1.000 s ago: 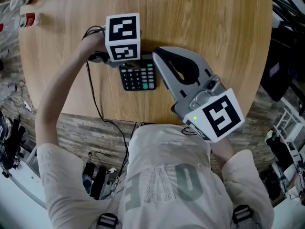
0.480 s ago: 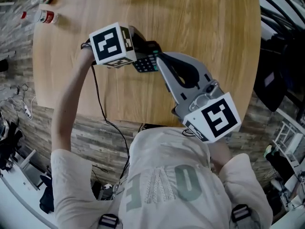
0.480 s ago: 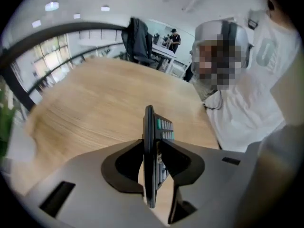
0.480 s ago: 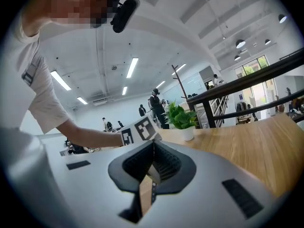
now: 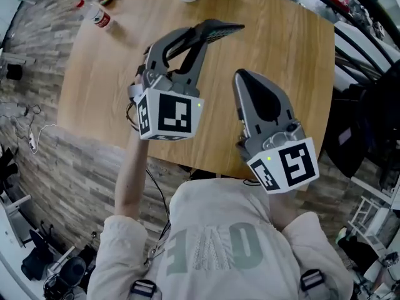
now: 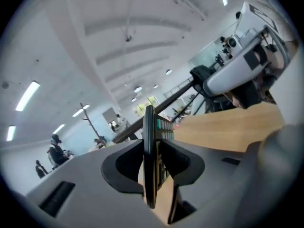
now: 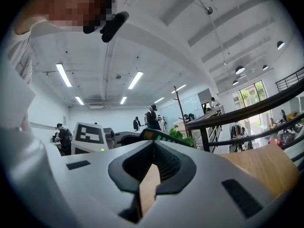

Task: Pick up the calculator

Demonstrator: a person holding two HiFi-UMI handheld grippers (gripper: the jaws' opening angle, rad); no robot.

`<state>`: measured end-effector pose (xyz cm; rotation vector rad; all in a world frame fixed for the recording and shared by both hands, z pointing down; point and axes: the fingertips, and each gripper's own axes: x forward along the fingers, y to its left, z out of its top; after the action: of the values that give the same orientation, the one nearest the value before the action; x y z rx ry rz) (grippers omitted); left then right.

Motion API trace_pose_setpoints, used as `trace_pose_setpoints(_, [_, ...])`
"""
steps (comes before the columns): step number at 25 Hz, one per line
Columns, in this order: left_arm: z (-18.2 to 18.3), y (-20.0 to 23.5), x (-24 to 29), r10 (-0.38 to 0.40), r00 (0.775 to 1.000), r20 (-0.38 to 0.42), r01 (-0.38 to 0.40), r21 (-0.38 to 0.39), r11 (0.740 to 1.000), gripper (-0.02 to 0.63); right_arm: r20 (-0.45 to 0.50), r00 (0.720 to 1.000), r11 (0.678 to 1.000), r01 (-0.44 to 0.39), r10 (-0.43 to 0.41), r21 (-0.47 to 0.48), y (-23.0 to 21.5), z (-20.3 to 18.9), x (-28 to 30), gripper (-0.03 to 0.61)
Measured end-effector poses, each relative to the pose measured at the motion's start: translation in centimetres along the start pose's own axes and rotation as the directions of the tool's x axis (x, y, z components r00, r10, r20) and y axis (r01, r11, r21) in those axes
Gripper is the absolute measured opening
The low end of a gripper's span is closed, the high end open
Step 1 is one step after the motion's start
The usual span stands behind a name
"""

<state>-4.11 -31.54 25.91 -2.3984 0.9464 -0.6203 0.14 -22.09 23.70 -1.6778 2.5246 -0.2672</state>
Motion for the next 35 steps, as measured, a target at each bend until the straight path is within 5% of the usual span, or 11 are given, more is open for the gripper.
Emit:
trace_pose_setpoints(3, [2.9,2.3,-4.4,0.217,0.974,0.071,-0.216,-0.021,0.976,0.124,0.05,0.998,0.999,0.026,-0.024,-0.045,1.1,1.8,-0.7,0.02])
trace_pose_setpoints(8, [5.8,4.5,-11.9,0.471,0.872,0.132,-0.452,-0.15,0.879,0.124,0.106,0.993,0.991,0.071,-0.059,-0.112,2.7,3.3,-1.8,0.019])
trace_pose_setpoints(11, [6.0,4.4,-15.5,0.534,0.831,0.155,-0.471,-0.316,0.824,0.124,0.117,0.991,0.989,0.084,-0.07,-0.118,3.5,3.3,-2.5,0.02])
trace_pose_setpoints(14, [5.5,4.0,-17.3,0.55,0.809,0.209,-0.382,-0.524,0.761,0.126,0.123,0.99,0.989,0.09,-0.076,-0.115,4.2,3.2,-2.9,0.02])
trace_pose_setpoints(16, [5.0,3.9,-17.9,0.573,0.794,0.203,-0.39,-0.552,0.736,0.124,0.123,0.99,0.989,0.088,-0.073,-0.118,4.6,3.1,-3.0,0.019])
trace_pose_setpoints(35, [6.4,3.7,-19.8,0.596,0.768,0.234,-0.436,-0.491,0.754,0.124,0.133,0.988,0.981,0.106,-0.084,-0.164,5.4,3.3,-4.0,0.018])
